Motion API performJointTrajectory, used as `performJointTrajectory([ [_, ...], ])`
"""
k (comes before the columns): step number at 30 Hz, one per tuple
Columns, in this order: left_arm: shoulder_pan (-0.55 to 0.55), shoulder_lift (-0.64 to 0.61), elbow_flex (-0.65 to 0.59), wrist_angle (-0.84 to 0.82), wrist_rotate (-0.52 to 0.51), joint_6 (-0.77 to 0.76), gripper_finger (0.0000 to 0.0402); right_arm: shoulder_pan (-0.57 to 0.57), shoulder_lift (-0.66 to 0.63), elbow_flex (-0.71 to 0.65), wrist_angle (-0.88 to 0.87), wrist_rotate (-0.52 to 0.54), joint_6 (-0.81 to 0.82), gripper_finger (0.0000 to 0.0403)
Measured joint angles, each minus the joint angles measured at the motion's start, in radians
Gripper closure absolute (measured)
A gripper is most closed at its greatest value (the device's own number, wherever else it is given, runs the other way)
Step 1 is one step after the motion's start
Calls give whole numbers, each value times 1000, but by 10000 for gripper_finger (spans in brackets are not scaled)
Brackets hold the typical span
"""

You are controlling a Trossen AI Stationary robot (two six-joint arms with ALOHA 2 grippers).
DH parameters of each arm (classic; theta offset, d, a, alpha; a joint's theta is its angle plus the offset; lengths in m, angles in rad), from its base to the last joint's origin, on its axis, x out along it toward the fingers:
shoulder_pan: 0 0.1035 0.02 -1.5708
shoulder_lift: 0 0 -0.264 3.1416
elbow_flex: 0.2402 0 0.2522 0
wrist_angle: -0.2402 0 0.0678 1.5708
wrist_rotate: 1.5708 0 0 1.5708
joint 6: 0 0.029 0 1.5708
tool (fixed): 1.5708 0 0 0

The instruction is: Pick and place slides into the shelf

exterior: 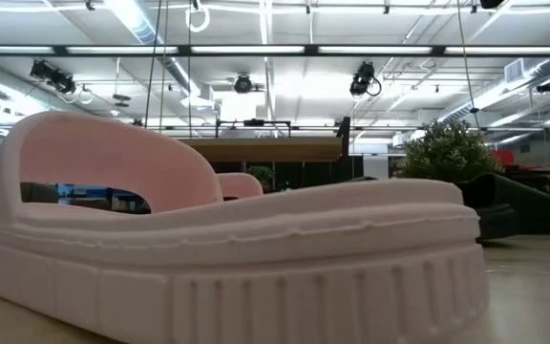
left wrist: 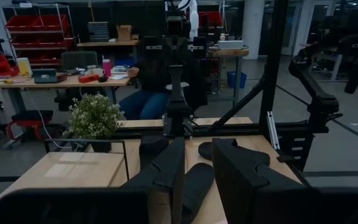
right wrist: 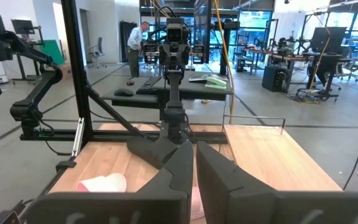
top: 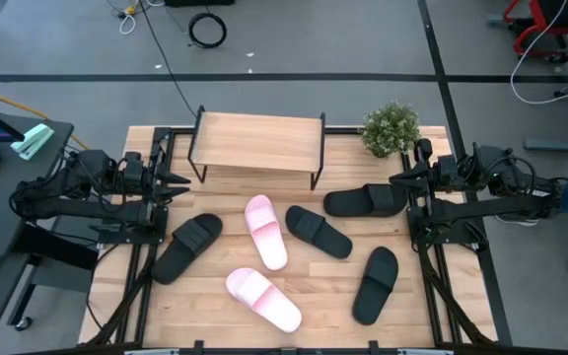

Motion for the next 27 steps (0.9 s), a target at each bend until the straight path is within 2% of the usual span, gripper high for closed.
performJointTrajectory([
  [8,0,0,0,0,0,0,321,0,0,0,0,0,0,376],
  [19,0,0,0,0,0,0,310,0,6,0,21,0,-27,376],
  [24,0,0,0,0,0,0,314,0,14,0,158,0,-21,376],
  [27,0,0,0,1,0,0,318,3,20,0,205,-1,59,376],
])
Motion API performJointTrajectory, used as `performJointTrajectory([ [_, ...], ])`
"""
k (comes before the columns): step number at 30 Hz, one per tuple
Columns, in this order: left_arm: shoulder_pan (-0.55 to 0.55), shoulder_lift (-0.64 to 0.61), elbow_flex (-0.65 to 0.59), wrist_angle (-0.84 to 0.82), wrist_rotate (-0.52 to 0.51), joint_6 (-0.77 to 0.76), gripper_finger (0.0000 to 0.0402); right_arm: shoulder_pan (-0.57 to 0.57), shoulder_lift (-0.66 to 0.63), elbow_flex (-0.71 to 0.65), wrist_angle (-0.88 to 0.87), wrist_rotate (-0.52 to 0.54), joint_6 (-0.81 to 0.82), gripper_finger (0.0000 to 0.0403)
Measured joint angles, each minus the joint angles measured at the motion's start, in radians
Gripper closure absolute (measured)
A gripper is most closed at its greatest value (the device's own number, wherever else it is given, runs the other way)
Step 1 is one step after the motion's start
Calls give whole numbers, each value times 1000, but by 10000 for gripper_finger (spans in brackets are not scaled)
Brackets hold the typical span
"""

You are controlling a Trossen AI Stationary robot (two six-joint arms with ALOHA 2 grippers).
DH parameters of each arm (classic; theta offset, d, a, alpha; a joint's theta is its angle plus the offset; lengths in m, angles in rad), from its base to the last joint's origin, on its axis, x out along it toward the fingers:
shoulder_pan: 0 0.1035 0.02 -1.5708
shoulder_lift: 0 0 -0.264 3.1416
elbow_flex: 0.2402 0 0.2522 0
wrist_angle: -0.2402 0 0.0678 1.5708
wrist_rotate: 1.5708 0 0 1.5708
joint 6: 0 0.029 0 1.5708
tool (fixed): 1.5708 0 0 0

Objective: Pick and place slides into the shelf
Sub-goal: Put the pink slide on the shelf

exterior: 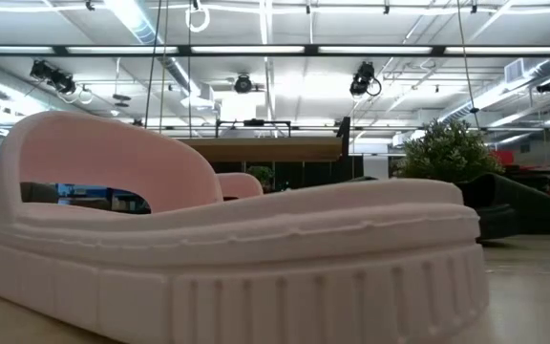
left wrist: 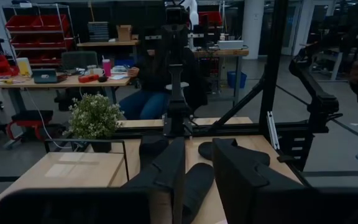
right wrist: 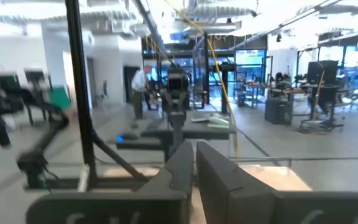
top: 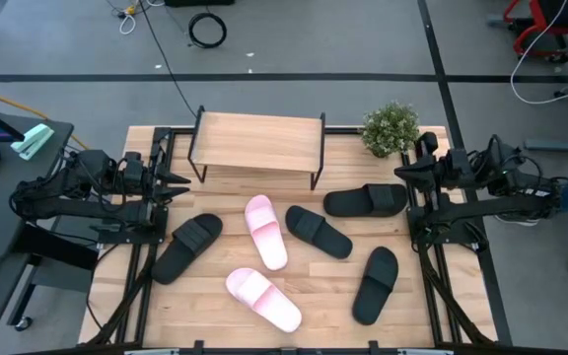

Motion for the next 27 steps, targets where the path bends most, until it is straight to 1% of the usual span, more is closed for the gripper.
performJointTrajectory([
  [3,0,0,0,0,0,0,321,0,1,0,-4,0,43,376],
  [6,0,0,0,0,0,0,321,-1,1,0,12,1,28,376],
  [13,0,0,0,0,0,0,313,-1,48,0,137,3,32,376],
  [15,0,0,0,0,0,2,312,-1,71,0,185,26,47,376],
  [17,3,0,0,15,-4,67,314,-1,95,1,211,34,47,376],
  [19,3,0,0,25,-4,113,317,-1,125,2,190,31,68,376],
  [21,3,0,0,28,-4,108,320,-1,167,2,130,4,90,376],
  [23,3,0,0,27,-4,106,321,-1,227,2,57,-26,110,376],
  [26,3,0,-1,37,-4,112,319,0,337,1,-22,-32,147,376],
  [27,4,1,-2,67,-4,113,318,0,377,1,-35,-31,170,376],
])
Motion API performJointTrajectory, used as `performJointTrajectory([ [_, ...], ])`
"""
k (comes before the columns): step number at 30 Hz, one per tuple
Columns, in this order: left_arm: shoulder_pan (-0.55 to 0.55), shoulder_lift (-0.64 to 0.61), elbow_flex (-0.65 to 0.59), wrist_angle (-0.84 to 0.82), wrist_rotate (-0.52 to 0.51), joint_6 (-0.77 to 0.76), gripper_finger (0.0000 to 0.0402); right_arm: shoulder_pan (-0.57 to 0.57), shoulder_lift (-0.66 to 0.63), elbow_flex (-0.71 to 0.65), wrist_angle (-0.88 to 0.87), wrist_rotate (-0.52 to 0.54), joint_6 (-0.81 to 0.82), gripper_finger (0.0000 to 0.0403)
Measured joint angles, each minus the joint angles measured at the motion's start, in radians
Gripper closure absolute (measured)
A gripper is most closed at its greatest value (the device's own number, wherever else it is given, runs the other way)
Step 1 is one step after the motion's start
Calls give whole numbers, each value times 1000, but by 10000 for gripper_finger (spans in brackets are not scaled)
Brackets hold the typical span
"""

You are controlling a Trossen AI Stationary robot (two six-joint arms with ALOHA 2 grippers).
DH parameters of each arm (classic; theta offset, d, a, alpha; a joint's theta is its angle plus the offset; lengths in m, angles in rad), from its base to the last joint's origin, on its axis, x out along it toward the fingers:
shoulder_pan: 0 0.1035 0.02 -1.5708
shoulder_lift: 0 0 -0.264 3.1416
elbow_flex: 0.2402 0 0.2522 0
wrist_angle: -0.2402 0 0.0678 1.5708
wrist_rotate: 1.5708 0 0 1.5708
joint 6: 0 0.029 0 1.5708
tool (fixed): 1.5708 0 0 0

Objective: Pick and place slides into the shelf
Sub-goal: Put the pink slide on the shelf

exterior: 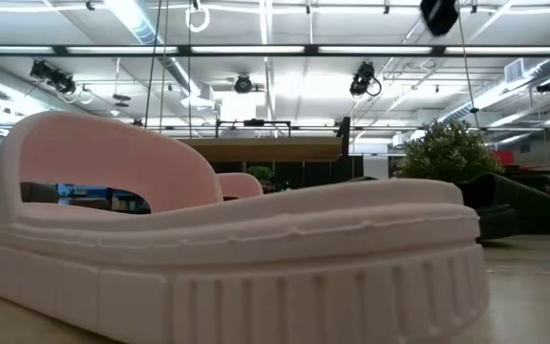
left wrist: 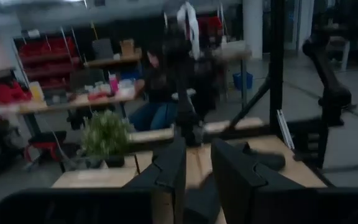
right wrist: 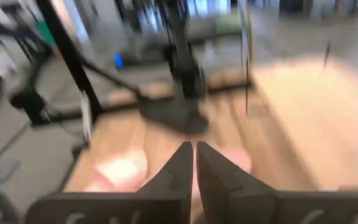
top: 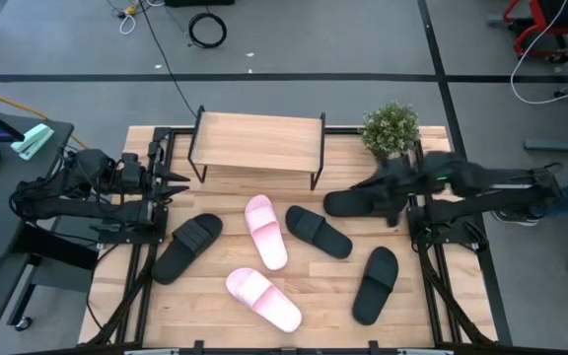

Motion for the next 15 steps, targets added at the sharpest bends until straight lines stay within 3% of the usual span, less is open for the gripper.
performJointTrajectory([
  [3,0,15,1,133,0,0,316,0,120,-2,-1,-20,57,376],
  [8,0,40,2,258,0,1,320,22,318,-2,60,-153,55,376],
  [12,0,58,2,223,0,-10,329,97,477,-2,212,-246,-100,376],
  [15,0,80,1,214,0,-25,329,133,582,-2,317,-208,-211,374],
])
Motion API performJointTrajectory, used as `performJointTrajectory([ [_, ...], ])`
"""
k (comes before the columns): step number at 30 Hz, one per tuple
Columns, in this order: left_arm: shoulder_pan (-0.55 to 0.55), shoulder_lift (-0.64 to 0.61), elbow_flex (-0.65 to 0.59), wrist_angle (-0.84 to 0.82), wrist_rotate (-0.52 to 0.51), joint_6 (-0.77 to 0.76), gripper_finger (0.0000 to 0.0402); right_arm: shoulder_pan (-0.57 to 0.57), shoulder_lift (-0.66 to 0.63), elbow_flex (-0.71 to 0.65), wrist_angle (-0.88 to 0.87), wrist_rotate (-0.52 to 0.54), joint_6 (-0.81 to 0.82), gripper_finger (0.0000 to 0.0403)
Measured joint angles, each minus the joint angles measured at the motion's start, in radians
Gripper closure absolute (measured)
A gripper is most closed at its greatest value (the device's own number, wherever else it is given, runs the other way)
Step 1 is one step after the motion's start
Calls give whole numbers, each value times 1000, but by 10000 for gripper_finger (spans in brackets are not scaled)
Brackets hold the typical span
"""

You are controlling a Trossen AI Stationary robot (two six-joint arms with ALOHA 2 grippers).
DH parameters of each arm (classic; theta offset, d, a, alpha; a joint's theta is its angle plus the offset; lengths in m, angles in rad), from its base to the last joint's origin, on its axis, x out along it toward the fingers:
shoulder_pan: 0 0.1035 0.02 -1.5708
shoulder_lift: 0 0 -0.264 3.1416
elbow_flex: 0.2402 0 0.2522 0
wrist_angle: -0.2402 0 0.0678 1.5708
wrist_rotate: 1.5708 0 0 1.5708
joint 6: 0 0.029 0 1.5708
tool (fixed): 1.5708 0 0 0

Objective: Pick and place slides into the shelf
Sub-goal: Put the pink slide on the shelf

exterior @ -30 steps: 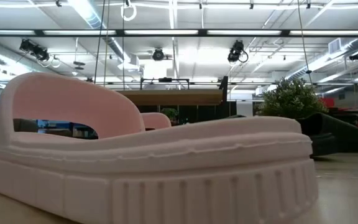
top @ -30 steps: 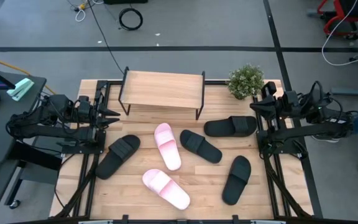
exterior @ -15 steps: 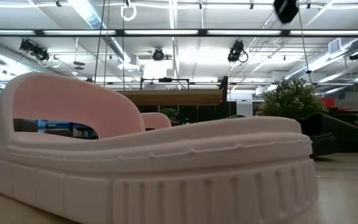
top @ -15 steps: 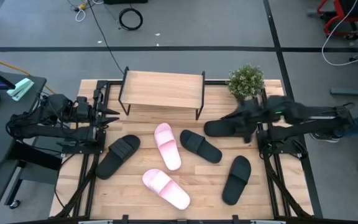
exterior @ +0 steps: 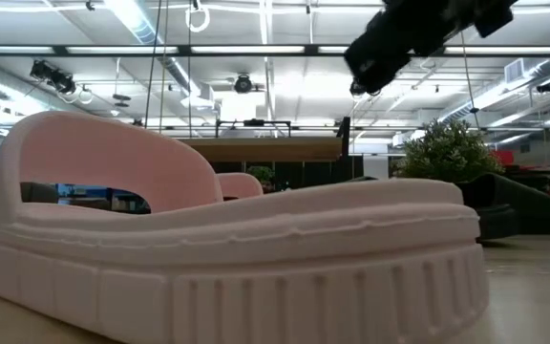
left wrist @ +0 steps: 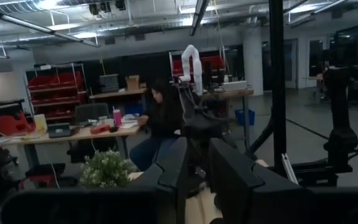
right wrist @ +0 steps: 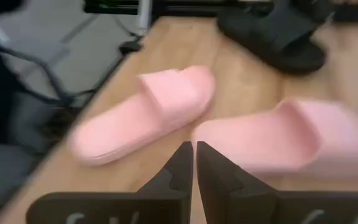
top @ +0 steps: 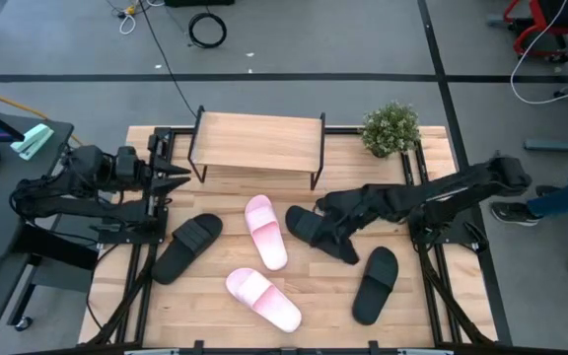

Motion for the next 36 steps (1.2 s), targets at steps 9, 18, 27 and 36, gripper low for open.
performJointTrajectory([
  [9,0,79,0,1,0,1,315,-40,180,34,142,207,-83,307],
  [18,0,122,0,20,-1,58,324,-46,469,362,100,199,-314,234],
  [27,0,122,0,5,-1,52,322,-46,678,604,-230,393,-452,223],
  [36,0,122,0,-13,-1,51,330,-92,695,611,-232,524,-459,224],
])
